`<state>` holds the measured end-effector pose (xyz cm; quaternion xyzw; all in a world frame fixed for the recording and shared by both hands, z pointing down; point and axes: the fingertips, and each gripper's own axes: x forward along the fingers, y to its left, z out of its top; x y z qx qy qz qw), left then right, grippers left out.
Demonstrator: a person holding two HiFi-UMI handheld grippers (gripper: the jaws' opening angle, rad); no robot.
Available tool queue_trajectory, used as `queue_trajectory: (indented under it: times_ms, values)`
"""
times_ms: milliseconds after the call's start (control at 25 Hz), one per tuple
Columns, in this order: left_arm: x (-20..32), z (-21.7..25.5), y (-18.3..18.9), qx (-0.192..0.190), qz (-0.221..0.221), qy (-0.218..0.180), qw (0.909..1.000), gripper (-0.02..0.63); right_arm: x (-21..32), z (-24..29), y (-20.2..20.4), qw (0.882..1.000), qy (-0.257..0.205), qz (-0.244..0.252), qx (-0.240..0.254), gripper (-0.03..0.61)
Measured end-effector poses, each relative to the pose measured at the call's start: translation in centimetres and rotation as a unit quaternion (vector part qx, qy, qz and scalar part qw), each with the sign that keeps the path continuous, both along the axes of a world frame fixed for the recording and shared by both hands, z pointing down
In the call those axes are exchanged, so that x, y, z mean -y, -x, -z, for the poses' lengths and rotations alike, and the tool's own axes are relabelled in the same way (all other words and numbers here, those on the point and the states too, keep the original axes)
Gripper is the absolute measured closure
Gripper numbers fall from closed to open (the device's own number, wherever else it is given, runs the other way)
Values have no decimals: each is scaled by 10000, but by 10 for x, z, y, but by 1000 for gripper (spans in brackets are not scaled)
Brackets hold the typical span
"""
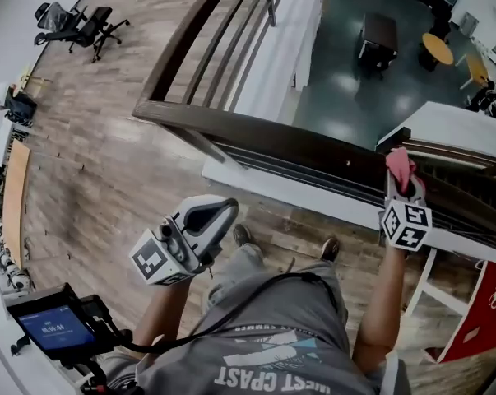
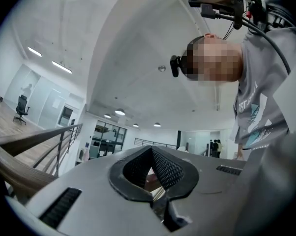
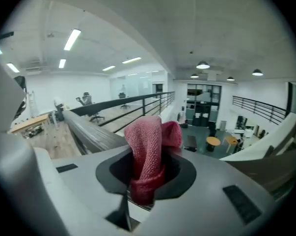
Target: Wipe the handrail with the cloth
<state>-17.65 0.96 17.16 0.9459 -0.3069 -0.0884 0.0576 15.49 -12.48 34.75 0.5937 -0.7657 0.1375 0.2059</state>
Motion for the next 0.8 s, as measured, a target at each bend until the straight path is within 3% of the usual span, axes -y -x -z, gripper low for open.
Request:
queue_trajectory:
  times_ms: [120, 200, 280, 360, 440, 520, 600, 680, 800]
  values:
    - [3, 3, 65, 66, -151, -74, 9998, 614, 16, -1, 153, 9962, 96, 861, -5, 514]
    - [-5, 2, 84, 80, -133, -122, 9998, 614, 12, -5, 190, 9932, 240, 1137, 109, 514]
    - [-14, -1, 91, 45, -78, -117, 9999, 614, 5, -6, 160, 9961, 285, 811, 190, 514]
    - [-17, -2, 92, 3, -37, -91, 10000, 614, -5, -3, 81, 9998, 156, -115, 34, 514]
    - [-13, -5, 94, 8, 12, -39, 10000, 614, -14, -5, 12, 9953, 53, -953, -141, 514]
    - [-12, -12, 108, 63, 69, 71, 9999, 614, -14, -13, 15, 9932, -2, -1129, -293, 514]
    - [-18, -13, 128, 55, 78, 120, 9999, 614, -4, -17, 88, 9971, -15, -587, -479, 514]
    - [-13, -6, 148, 76, 49, 100, 9999, 614, 18, -10, 196, 9984, -29, 341, -456, 514]
    - [17, 4, 170, -6, 36, 209, 9998, 614, 45, 7, 328, 9862, 93, 1637, -219, 514]
